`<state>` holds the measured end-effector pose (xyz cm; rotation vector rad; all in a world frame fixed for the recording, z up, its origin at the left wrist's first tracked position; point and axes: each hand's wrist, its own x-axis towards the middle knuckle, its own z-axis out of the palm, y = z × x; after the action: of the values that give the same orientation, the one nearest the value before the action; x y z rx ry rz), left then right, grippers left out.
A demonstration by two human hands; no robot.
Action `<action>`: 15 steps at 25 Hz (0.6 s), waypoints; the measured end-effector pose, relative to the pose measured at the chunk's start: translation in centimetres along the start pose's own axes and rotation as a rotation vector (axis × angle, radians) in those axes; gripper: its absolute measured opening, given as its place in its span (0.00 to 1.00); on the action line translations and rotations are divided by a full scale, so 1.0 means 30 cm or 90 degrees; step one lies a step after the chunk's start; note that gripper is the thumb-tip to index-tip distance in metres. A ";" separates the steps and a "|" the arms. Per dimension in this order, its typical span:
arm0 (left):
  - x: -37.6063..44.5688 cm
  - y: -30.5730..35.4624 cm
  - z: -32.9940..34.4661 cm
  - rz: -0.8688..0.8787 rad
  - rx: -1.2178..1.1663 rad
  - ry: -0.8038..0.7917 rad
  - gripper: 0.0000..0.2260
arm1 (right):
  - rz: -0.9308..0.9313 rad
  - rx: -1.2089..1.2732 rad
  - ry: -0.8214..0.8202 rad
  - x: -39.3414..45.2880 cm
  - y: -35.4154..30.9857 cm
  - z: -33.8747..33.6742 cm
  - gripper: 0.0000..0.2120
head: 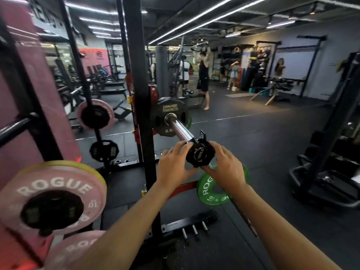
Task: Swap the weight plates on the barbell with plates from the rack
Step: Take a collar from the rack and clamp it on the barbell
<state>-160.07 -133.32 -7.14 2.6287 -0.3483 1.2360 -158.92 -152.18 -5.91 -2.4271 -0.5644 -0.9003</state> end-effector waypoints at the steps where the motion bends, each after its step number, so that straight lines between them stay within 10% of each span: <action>1: -0.002 0.009 0.000 -0.013 0.013 -0.001 0.31 | -0.011 0.009 -0.005 0.007 0.010 0.005 0.34; 15: 0.050 0.018 0.021 -0.095 0.092 -0.001 0.40 | -0.071 0.097 -0.074 0.124 0.085 0.114 0.34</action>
<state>-158.84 -134.19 -6.32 2.7171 -0.0627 1.2527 -153.32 -151.49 -6.38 -2.3399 -0.7883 -0.7341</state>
